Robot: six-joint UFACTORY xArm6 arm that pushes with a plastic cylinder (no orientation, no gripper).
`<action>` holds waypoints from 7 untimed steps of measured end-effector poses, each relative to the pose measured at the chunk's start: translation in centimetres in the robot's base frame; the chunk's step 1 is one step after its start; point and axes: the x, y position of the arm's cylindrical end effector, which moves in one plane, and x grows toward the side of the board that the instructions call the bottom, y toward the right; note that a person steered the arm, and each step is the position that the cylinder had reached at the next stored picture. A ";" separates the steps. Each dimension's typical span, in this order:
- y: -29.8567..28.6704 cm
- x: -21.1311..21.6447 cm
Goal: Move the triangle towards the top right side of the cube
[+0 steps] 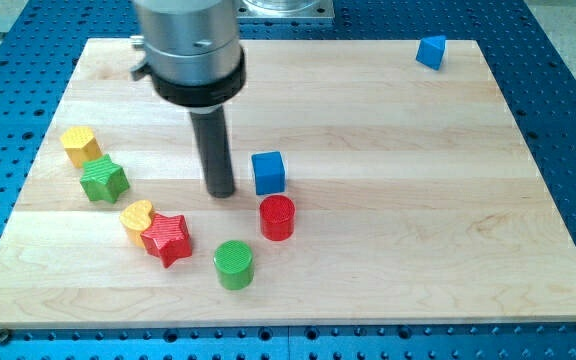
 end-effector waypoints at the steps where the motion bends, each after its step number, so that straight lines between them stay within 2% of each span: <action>1: 2.8 -1.4; 2: 4.8 -2.3; 3: 4.3 -3.6; 4: 4.7 -7.8; 5: 5.1 -7.9; 7: 11.0 -14.4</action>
